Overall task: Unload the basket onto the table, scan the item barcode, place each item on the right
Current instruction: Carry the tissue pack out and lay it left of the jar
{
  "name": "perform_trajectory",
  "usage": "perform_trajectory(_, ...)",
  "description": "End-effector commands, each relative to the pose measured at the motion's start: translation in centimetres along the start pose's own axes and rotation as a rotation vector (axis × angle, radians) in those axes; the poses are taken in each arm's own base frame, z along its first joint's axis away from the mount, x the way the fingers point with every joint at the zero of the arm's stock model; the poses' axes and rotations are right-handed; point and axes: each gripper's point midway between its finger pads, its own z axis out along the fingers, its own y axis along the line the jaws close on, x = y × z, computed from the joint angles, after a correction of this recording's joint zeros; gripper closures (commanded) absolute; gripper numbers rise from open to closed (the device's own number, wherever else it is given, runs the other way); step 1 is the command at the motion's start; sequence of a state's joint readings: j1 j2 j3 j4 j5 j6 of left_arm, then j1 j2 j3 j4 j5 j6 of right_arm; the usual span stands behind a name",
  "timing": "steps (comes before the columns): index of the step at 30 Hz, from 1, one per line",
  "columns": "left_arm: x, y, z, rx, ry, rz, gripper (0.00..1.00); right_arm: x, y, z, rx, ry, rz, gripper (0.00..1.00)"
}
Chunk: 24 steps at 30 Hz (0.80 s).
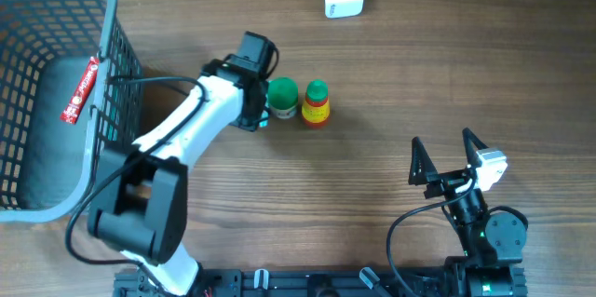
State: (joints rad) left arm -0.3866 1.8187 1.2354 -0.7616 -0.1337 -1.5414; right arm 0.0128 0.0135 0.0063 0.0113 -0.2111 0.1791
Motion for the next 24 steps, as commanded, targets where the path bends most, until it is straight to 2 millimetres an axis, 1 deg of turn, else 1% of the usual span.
perform_trajectory(1,2.4,-0.7,0.4,0.021,0.016,0.037,0.96,-0.2,0.0,0.0,0.004,-0.01,0.005,0.0)
perform_trajectory(3,3.2,-0.9,0.3,0.032,0.022,0.053,0.94,-0.2,0.0,0.0,0.005,-0.009,0.004,0.0)
perform_trajectory(4,3.4,-1.0,0.3,0.035,0.023,0.058,0.91,-0.2,0.0,0.0,0.005,-0.009,0.005,0.0)
perform_trajectory(6,3.6,-0.9,0.3,0.031,0.025,0.063,0.72,-0.2,0.0,0.0,0.004,-0.01,0.005,0.0)
perform_trajectory(7,3.7,-0.7,0.3,0.025,0.033,0.069,0.65,-0.2,0.0,0.0,0.005,-0.009,0.005,0.0)
perform_trajectory(11,3.9,0.5,0.0,-0.022,0.052,0.077,0.48,-0.2,0.0,0.0,0.005,-0.009,0.005,0.0)
perform_trajectory(12,3.8,0.7,-0.3,-0.027,0.052,0.077,0.46,-0.2,0.0,0.0,0.005,-0.009,0.005,0.0)
perform_trajectory(13,3.7,0.7,-0.6,-0.024,0.052,0.076,0.42,-0.2,0.0,0.0,0.005,-0.009,0.005,0.0)
perform_trajectory(15,3.5,0.4,-1.7,0.004,0.05,0.074,0.38,-0.2,0.0,0.0,0.005,-0.01,0.005,0.0)
perform_trajectory(16,3.4,0.1,-2.3,0.025,0.047,0.071,0.36,-0.2,0.0,0.0,0.005,-0.01,0.005,0.0)
perform_trajectory(18,2.2,-0.9,-5.1,0.109,0.002,0.061,0.28,-0.2,0.0,0.0,0.005,-0.009,0.004,0.0)
perform_trajectory(20,1.2,-1.2,-6.9,0.153,-0.038,0.052,0.24,-0.2,0.0,0.0,0.005,-0.01,0.005,0.0)
perform_trajectory(21,0.3,-1.5,-8.5,0.197,-0.078,0.063,0.22,-0.2,0.0,0.0,0.005,-0.009,0.004,0.01)
perform_trajectory(23,-1.7,-2.1,-12.2,0.296,-0.169,0.101,0.15,-0.2,0.0,0.0,0.005,-0.01,0.005,0.0)
perform_trajectory(24,-2.6,-2.2,-13.8,0.335,-0.212,0.111,0.13,-0.2,0.0,0.0,0.005,-0.01,0.005,0.0)
